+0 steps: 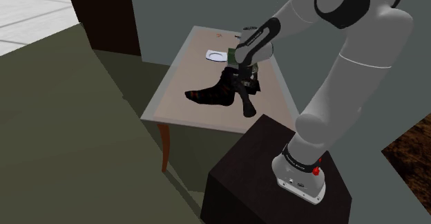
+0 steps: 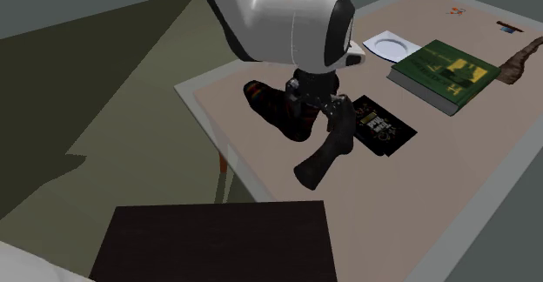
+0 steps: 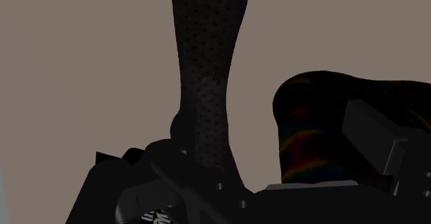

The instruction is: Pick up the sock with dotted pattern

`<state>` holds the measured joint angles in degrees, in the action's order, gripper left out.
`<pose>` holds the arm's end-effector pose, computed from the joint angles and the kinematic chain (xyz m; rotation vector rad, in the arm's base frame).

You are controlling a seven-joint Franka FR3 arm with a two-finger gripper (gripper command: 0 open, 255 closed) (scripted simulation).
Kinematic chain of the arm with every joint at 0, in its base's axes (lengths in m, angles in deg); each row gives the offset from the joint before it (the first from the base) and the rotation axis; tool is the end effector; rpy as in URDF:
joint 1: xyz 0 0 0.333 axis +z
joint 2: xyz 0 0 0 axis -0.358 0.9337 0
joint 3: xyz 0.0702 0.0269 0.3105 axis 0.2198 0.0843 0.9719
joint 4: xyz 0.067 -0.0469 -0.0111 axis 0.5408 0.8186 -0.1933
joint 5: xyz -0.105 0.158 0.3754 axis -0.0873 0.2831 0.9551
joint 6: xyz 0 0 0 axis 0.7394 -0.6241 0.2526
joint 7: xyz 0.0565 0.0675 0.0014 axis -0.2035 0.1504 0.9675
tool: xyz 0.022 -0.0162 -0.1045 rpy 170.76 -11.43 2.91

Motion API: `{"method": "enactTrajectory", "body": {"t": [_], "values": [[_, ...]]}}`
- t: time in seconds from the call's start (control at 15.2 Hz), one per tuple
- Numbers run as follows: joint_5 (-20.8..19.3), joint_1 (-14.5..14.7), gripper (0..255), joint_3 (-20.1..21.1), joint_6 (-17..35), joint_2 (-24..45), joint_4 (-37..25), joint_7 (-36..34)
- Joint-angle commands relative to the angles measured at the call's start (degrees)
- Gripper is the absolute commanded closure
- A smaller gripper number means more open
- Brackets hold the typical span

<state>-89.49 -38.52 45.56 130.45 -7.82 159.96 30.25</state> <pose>0.4447 -0.2297 0.2405 2.8712 -0.9879 -0.1201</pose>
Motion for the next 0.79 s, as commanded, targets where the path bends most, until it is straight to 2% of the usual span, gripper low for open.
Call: {"method": "enactTrajectory", "body": {"t": [0.0,0.33,0.73], "values": [[-0.3,-0.9,0,-1.0,2.3,3.9,-1.6,-0.6],[0.0,-3.1,0,-2.8,6.8,13.9,-6.7,-2.1],[0.5,-3.7,0,-2.6,10.5,19.0,-8.1,-2.4]]}}
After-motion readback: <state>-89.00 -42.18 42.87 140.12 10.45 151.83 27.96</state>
